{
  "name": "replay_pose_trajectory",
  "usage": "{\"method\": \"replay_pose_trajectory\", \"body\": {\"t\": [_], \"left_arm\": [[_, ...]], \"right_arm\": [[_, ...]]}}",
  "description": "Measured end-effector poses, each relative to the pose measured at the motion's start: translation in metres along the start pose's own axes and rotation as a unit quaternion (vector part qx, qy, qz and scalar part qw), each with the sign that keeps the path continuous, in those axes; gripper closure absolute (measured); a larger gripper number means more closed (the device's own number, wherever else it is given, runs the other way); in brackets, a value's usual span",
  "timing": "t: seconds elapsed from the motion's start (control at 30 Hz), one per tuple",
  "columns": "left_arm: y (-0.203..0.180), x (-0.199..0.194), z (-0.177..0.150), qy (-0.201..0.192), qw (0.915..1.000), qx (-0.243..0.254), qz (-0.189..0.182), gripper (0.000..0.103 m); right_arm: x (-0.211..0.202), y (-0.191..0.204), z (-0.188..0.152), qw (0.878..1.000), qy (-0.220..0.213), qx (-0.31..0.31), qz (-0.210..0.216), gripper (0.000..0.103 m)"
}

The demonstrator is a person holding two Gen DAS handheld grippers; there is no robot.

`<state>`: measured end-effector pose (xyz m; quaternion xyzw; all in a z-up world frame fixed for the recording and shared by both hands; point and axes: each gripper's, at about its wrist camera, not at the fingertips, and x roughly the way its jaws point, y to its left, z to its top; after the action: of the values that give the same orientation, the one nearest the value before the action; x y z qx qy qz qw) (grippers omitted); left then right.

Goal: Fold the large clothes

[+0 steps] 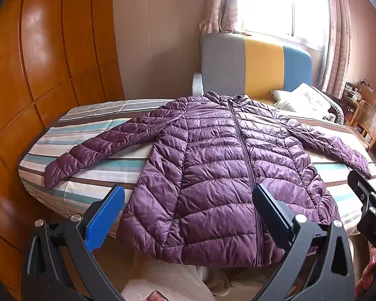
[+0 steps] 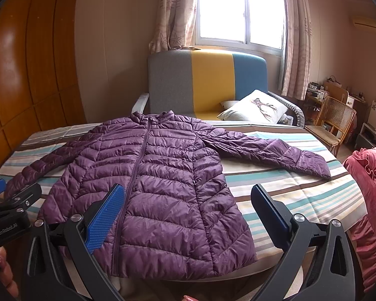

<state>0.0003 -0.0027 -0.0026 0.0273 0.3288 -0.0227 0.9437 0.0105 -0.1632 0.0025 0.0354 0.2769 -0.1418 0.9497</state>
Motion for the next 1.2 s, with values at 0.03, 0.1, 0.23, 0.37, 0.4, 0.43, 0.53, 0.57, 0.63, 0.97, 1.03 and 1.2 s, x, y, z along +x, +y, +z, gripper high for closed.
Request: {"method": "replay_pose_trajectory", "body": {"t": [0.03, 0.1, 0.23, 0.37, 0.4, 0.43, 0.53, 0.57, 0.63, 0.97, 1.03, 1.2], "left_arm": [[0.0003, -0.0001, -0.0001, 0.0, 1.0, 0.0, 0.0, 0.002], [-0.0003, -0.0001, -0.0006, 0.0, 1.0, 0.001, 0.001, 0.002], [0.0002, 0.0, -0.0008, 0.001, 1.0, 0.001, 0.0, 0.002], [0.0002, 0.0, -0.0012, 0.0, 1.0, 0.002, 0.001, 0.002], [0.0009, 0.0003, -0.0014, 0.001, 1.0, 0.002, 0.0, 0.002], [0.0009, 0.0005, -0.0019, 0.002, 1.0, 0.001, -0.001, 0.002], [0.0013, 0.0012, -0.0027, 0.003, 1.0, 0.001, 0.0, 0.002], [0.0011, 0.0012, -0.0029, 0.003, 1.0, 0.001, 0.0, 0.002], [0.0007, 0.0013, -0.0038, 0.004, 1.0, 0.003, 0.001, 0.002], [-0.001, 0.0043, -0.0036, 0.008, 1.0, 0.002, -0.004, 0.002], [-0.0016, 0.0043, -0.0034, 0.009, 1.0, 0.002, -0.004, 0.002], [-0.0023, 0.005, -0.0026, 0.011, 0.9999, 0.003, -0.004, 0.002]], "right_arm": [[-0.0005, -0.0004, 0.0005, 1.0, 0.001, 0.0, -0.001, 0.003], [-0.0006, -0.0003, 0.0006, 1.0, 0.0, 0.0, -0.001, 0.003], [0.0006, -0.0002, 0.0, 1.0, 0.003, 0.0, -0.001, 0.003], [0.002, 0.0007, -0.0005, 1.0, 0.005, -0.001, 0.0, 0.003], [0.0017, 0.0008, -0.0008, 1.0, 0.005, -0.002, -0.001, 0.003], [0.0018, 0.0007, -0.0007, 1.0, 0.004, -0.002, -0.002, 0.003], [0.0004, -0.0002, -0.0007, 1.0, 0.003, -0.001, -0.002, 0.003], [0.0003, 0.0001, -0.0007, 1.0, 0.003, -0.001, -0.003, 0.003], [0.0004, 0.0, -0.0007, 1.0, 0.004, 0.001, -0.002, 0.003], [0.0018, 0.0015, 0.0002, 1.0, 0.007, -0.002, -0.002, 0.003], [0.0019, 0.001, 0.0001, 1.0, 0.007, -0.003, -0.003, 0.003], [0.0019, 0.0009, 0.0, 1.0, 0.007, -0.002, -0.003, 0.003]]}}
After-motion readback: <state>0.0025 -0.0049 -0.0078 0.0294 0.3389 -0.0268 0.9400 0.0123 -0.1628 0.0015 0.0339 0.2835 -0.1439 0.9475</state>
